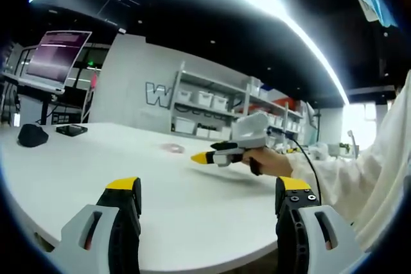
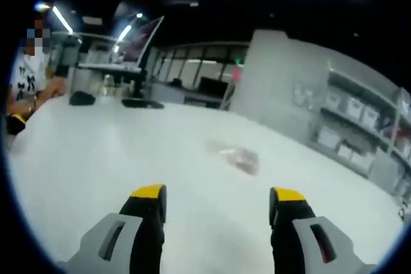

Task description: Open the resealable bag by pulling the two sides of the seal apart until the entire bag opening is separated and visibly accessible.

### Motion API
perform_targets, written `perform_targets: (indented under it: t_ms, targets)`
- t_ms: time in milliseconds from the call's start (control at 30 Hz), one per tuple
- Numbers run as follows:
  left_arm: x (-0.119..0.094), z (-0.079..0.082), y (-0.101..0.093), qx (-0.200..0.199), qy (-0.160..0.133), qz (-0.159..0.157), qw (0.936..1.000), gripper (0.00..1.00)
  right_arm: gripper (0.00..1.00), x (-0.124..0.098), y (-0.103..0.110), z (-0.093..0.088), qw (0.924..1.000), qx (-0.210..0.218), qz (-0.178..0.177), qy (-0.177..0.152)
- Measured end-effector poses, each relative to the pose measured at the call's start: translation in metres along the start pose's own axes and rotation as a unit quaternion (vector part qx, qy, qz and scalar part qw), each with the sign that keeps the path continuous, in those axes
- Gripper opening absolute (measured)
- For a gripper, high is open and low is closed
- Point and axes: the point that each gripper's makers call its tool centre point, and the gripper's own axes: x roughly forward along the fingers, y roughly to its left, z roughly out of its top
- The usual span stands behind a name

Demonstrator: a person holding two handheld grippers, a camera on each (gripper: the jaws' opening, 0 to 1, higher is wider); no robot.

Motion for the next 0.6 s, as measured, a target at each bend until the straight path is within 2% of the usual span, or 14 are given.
perform_targets:
  t_ms: [200, 600]
  targets:
    - [0.0003, -0.0015, -0.0001, -0.002, 0.004, 0.000, 1.0000, 0.85, 0.65, 0.0066, -0.0008, 0.0026, 0.9999, -0.012, -0.003, 0.000]
    - [0.0007, -0.0003, 0.0035, -0.004, 0.000, 0.005, 1.0000, 0.84, 0.65, 0.0113, -0.0025, 0.0046, 0.9999, -0.009, -0.005, -0.002]
